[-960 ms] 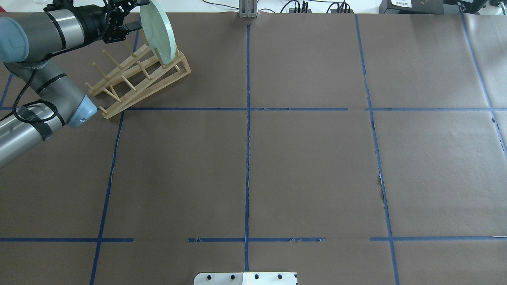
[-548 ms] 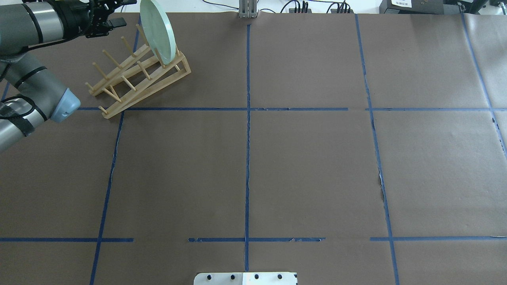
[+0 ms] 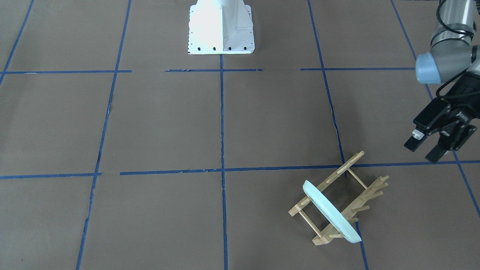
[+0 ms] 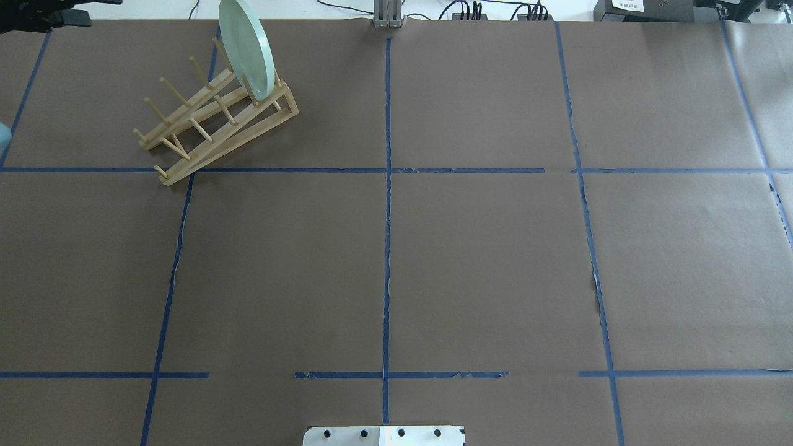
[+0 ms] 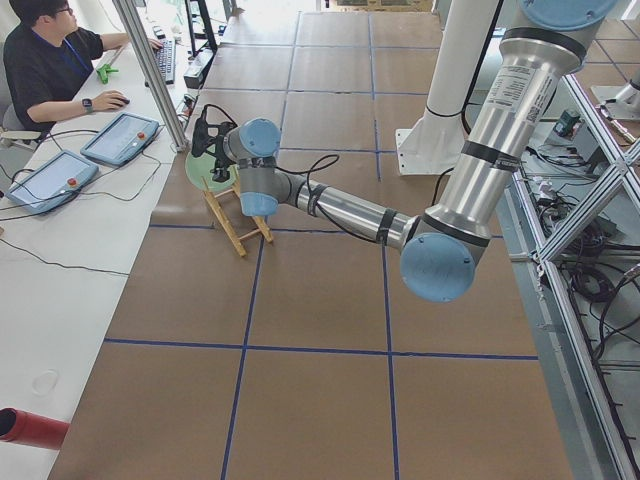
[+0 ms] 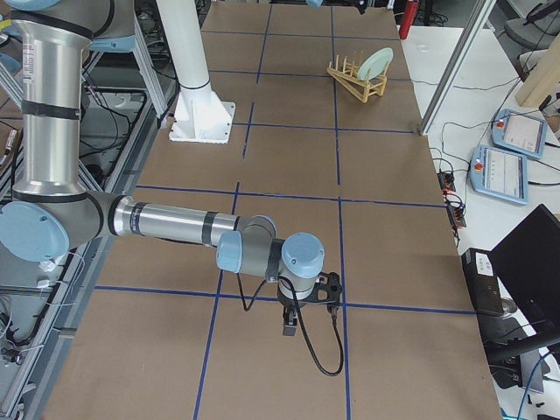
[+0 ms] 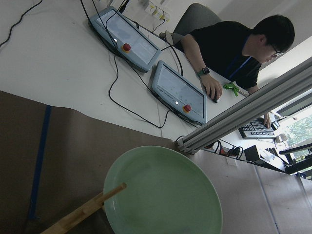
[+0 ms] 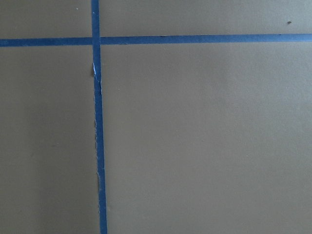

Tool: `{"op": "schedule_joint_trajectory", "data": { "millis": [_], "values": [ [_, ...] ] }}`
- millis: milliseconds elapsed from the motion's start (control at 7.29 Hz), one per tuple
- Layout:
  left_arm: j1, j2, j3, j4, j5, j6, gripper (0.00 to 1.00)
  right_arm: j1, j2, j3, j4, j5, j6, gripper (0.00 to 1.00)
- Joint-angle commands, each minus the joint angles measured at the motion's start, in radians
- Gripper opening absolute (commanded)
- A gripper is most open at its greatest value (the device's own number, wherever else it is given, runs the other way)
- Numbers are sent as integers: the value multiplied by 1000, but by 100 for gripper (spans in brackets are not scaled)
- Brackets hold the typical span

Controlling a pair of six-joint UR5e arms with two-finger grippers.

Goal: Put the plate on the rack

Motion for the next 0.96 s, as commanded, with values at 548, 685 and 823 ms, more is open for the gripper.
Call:
{"op": "schedule_joint_trajectory", "data": {
  "millis": [548,685,823],
  "values": [
    [-235,62,-184,770,-23,878,100,-1,0,0,0,0,1,100],
    [-243,52,-170,947,-23,996,100,0,0,-2,0,0,-1,100],
    [-277,39,-141,1065,-23,1148,100,-1,0,0,0,0,-1,100]
  ]
}}
